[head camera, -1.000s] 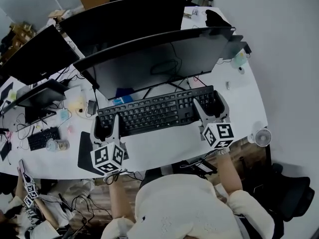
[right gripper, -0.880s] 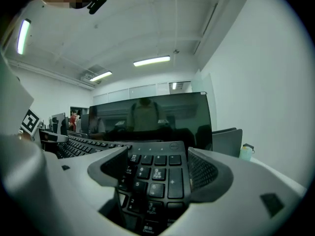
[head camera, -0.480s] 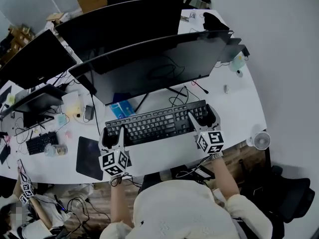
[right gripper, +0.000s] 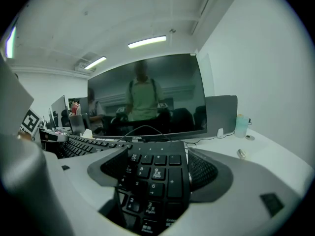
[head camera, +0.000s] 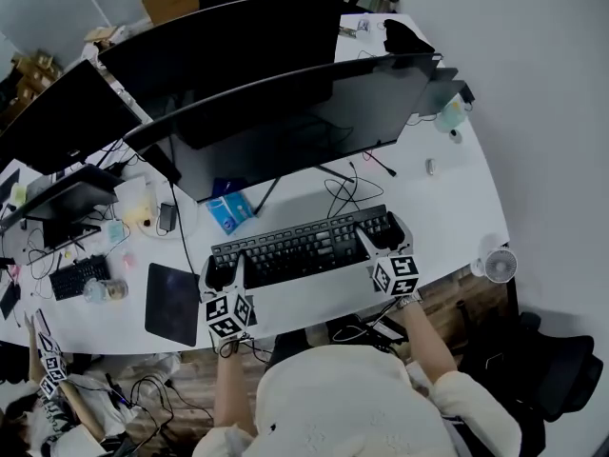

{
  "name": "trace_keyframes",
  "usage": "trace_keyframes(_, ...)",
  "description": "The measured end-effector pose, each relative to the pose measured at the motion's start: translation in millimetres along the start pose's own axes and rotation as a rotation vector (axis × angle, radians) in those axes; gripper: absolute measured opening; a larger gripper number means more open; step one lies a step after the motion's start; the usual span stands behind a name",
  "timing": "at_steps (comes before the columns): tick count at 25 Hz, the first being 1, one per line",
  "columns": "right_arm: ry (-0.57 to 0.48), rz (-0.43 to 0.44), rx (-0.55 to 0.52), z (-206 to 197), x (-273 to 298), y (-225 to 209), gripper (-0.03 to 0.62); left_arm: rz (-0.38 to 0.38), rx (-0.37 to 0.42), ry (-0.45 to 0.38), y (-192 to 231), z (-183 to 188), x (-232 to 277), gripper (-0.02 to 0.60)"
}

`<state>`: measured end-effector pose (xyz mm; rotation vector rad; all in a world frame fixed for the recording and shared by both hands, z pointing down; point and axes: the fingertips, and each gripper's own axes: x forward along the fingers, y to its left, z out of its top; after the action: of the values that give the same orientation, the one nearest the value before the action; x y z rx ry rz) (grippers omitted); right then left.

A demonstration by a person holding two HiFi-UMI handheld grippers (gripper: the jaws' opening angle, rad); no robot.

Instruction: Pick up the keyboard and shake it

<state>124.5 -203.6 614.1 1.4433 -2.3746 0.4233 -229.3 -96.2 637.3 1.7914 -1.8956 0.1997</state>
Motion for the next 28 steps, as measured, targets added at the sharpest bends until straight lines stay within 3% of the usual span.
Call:
trace_keyframes(8,0.067,-0.011,0.032,-47,14,-12,0.373,0.011,-0.015,0.064,2,-41,22,0.328)
trace_keyframes(28,0.223,-0.008,0.03,-116,55,-30,0.376,0.04,-0.089,0.218,14,-121,62,0.328)
